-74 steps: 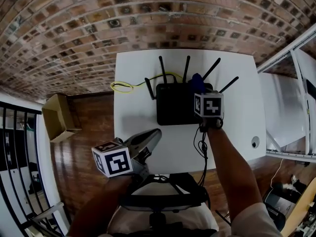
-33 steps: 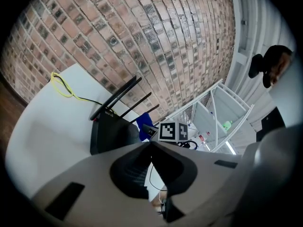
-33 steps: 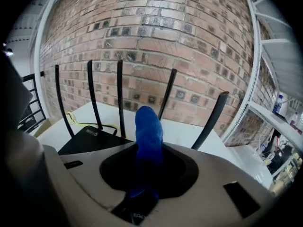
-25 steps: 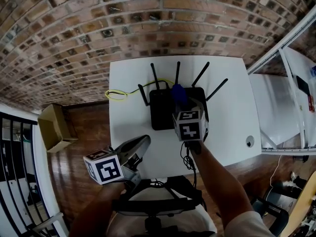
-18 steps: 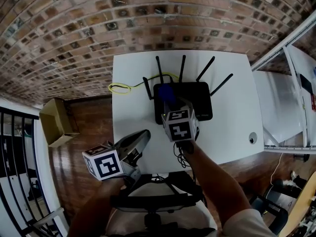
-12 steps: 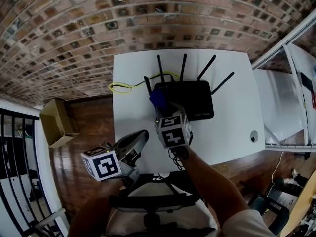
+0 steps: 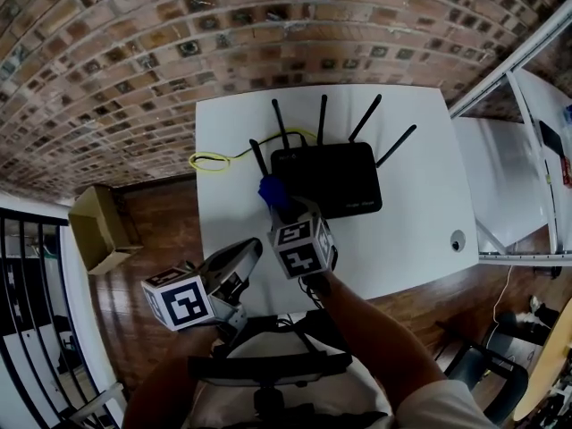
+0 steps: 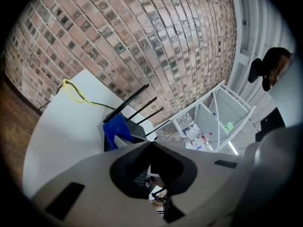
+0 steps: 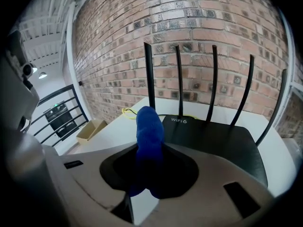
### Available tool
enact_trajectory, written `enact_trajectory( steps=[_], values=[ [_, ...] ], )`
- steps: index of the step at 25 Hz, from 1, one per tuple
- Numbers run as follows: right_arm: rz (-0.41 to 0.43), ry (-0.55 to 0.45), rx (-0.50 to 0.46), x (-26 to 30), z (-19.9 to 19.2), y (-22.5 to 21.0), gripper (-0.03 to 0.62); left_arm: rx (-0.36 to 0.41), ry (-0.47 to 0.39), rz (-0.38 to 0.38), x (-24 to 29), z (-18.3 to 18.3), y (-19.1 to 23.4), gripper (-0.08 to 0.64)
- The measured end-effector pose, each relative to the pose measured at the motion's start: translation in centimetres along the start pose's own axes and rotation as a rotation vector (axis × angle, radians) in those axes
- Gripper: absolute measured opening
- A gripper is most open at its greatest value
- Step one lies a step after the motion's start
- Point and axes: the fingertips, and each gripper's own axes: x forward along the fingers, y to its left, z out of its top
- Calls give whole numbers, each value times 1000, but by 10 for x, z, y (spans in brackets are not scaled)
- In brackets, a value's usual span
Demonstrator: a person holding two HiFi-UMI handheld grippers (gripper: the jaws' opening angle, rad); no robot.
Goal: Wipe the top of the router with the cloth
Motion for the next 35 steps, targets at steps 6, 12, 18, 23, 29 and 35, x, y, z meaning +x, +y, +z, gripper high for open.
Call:
enact_trajectory(
  steps=[6,12,18,23,29,35],
  values=[
    [11,-20,-12,0,-1,-3,112,4,16,-3,8,-2,-2,18],
    [-13,-36,-3,-6,-5,-20,112,0,16,-14,17,-3,-9,18],
    [-39,-36,15,-13,-11,-41,112,4,21,-32,29,-6,-16,18],
    [-54,-36,24,-21,-18,-62,112,11,44,-27,39,-13,-20,18],
    [-89,-38,10,-31,-27,-94,112,12,51,-34,54,-17,-30,18],
    [-115,-44,26,-41,-36,-123,112,19,52,-35,68,-24,-34,18]
  ],
)
